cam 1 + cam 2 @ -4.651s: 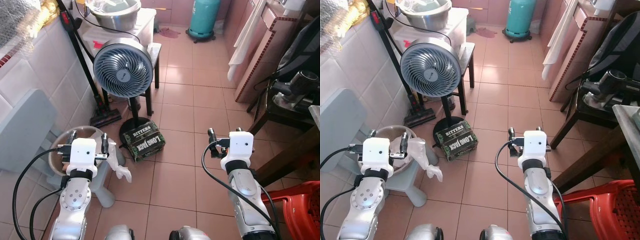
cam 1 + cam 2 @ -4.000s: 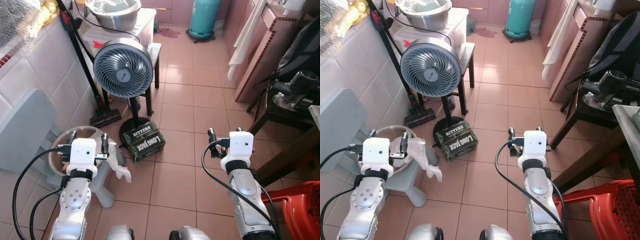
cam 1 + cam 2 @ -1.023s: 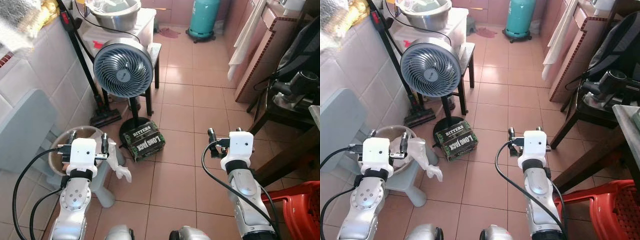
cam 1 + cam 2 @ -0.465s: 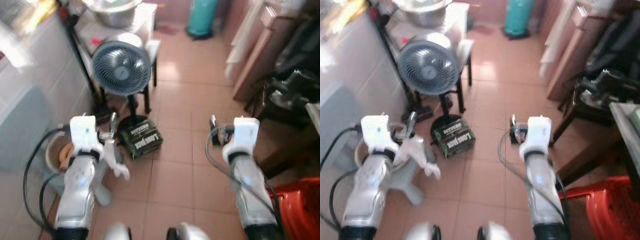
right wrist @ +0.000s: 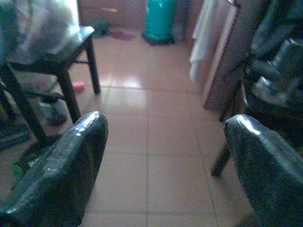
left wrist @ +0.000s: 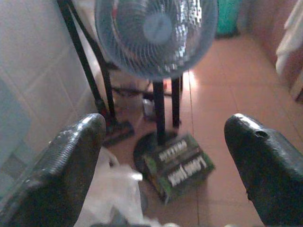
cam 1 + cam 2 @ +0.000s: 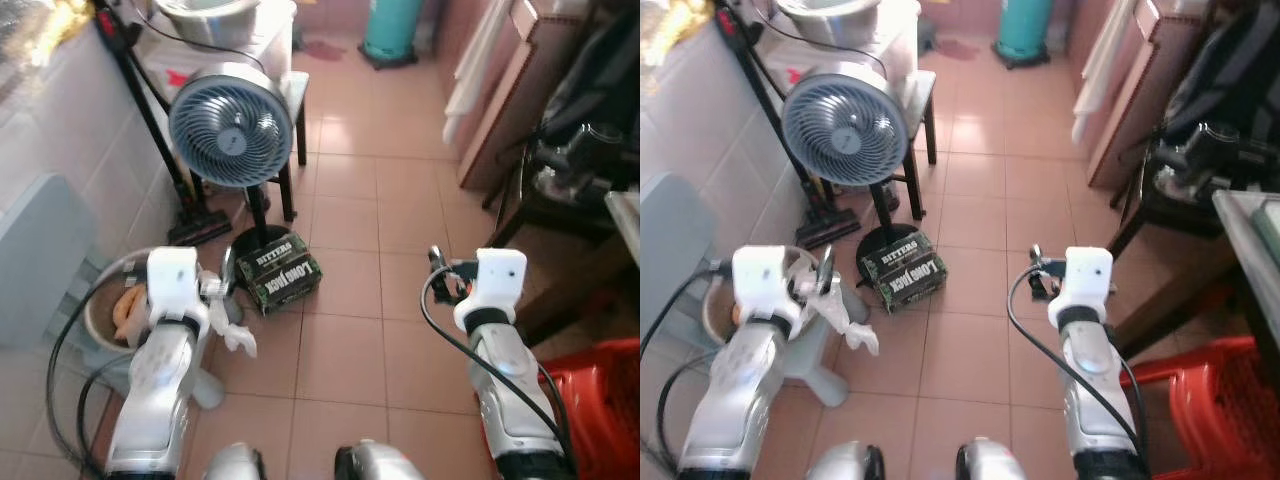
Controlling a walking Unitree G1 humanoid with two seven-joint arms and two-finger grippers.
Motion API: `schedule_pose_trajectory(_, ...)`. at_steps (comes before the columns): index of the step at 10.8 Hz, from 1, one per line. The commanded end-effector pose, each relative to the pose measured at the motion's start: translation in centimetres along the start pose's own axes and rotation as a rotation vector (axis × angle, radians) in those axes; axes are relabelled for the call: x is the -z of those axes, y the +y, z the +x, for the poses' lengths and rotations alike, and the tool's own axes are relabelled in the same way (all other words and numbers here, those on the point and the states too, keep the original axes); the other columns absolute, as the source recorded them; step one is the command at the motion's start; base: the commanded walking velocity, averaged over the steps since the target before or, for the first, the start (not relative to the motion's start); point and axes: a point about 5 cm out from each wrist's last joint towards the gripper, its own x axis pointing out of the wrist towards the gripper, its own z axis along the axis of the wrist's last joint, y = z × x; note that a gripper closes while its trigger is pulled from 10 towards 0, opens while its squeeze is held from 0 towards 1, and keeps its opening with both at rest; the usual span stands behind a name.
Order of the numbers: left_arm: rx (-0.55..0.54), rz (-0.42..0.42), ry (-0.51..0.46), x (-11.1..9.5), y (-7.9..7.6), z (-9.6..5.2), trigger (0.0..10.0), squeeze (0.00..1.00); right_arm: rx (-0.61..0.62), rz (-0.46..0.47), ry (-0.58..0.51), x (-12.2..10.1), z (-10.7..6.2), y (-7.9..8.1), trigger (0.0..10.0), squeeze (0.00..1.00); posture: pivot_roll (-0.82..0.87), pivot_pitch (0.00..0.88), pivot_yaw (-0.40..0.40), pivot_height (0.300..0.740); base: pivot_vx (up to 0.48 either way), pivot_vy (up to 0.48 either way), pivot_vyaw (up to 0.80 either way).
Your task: Setting the table
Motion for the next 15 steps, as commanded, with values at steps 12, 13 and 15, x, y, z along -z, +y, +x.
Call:
schedule_pose_trajectory(12,-0.041,-0.082,0.023,-0.6,0.1,0.2,10.0,0.00,-0.101,-0.003,-0.036,-1.6,1.5,1.1,10.0,0.00,-0.02,0.173,-0.039,0.740,-0.079,0.000,-0.13)
schedule_pose_trajectory(13,-0.047,-0.087,0.022,-0.7,0.1,0.3,10.0,0.00,-0.102,-0.007,-0.036,-1.6,1.5,1.1,10.0,0.00,-0.02,0.174,-0.041,0.740,-0.405,0.000,0.00)
schedule_pose_trajectory(15,-0.059,-0.099,0.034,-0.5,0.2,0.2,10.0,0.00,-0.104,-0.010,-0.037,-1.6,1.5,1.2,10.0,0.00,-0.03,0.178,-0.041,0.740,-0.405,0.000,0.00)
